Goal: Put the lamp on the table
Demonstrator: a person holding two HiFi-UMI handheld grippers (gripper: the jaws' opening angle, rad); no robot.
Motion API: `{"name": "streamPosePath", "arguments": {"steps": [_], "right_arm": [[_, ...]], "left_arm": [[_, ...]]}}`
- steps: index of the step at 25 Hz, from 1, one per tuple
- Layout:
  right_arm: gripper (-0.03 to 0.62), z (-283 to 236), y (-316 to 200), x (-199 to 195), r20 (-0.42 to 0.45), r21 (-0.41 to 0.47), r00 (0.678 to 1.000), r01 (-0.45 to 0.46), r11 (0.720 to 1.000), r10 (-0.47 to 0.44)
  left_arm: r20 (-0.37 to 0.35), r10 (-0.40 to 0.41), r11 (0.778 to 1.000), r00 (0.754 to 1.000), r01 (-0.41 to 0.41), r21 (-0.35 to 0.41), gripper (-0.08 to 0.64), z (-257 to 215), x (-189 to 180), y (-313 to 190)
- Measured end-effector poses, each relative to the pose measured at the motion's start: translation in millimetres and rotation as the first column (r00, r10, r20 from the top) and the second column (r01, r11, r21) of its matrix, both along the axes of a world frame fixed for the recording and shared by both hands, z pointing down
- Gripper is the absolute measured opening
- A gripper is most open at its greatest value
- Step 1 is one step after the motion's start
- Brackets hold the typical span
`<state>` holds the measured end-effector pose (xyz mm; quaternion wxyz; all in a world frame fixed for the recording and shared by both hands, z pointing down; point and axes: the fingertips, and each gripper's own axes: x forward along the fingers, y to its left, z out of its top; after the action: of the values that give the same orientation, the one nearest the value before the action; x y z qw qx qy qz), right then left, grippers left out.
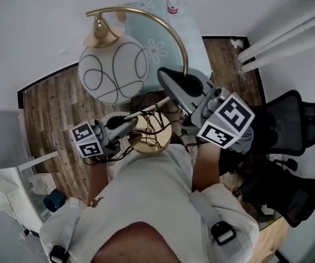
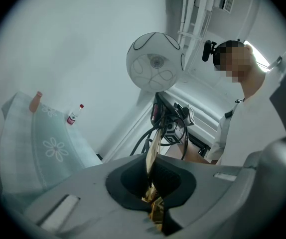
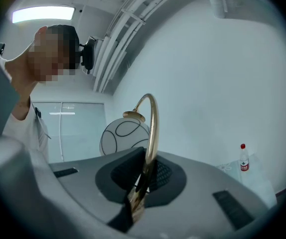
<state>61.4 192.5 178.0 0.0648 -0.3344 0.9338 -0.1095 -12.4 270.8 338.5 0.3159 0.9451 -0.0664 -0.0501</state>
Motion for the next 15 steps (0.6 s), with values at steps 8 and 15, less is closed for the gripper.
{"name": "streamPosePath", "arguments": {"steps": [8,15], "right_arm": [[-0.002,-1,-54,23,0.029,-0.005,0.998,0.063,0.998,-0.062],[-0.002,2,-96,34,0.043,-0.004,0.989,0.139,0.990,-0.139]], "left_arm": [[0.024,-0.055,0.998,0.998,0.055,-0.010,-0.002,-1,25,-51],[0.024,-0.115,0.993,0.993,0.116,-0.015,-0.001,4,42,-86]]}}
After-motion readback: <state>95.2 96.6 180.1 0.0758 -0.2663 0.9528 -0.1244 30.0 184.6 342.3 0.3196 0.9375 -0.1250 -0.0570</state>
